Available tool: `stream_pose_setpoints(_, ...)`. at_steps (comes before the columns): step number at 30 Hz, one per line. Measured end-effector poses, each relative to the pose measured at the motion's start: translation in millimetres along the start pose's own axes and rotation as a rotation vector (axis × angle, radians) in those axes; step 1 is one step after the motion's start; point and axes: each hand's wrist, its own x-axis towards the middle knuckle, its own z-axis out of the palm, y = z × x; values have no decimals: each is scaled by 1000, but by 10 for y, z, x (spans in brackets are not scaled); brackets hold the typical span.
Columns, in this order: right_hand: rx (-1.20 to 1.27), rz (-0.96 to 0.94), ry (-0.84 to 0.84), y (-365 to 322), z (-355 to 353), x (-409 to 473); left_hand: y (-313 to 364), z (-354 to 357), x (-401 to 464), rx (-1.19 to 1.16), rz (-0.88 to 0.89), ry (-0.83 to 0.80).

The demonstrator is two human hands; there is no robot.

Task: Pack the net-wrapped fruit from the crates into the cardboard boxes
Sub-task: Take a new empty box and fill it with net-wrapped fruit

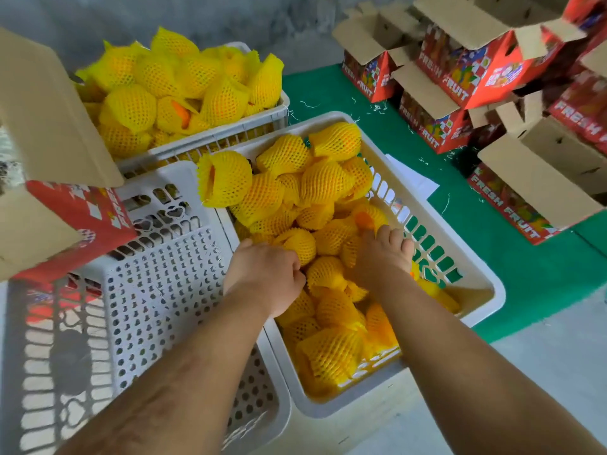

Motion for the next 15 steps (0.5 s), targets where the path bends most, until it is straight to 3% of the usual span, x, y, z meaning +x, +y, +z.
stream_pose_setpoints(7,466,-1,91,96,-113,-81,-26,-24,-2,-43,27,-13)
stream_pose_setpoints(12,756,-83,-12,119,-195,-117,-30,-50,-5,-34,32,-40)
stream_pose_setpoints(15,1098,-154,-99,66,-312,-200,-37,-66,-13,-93,44,-18)
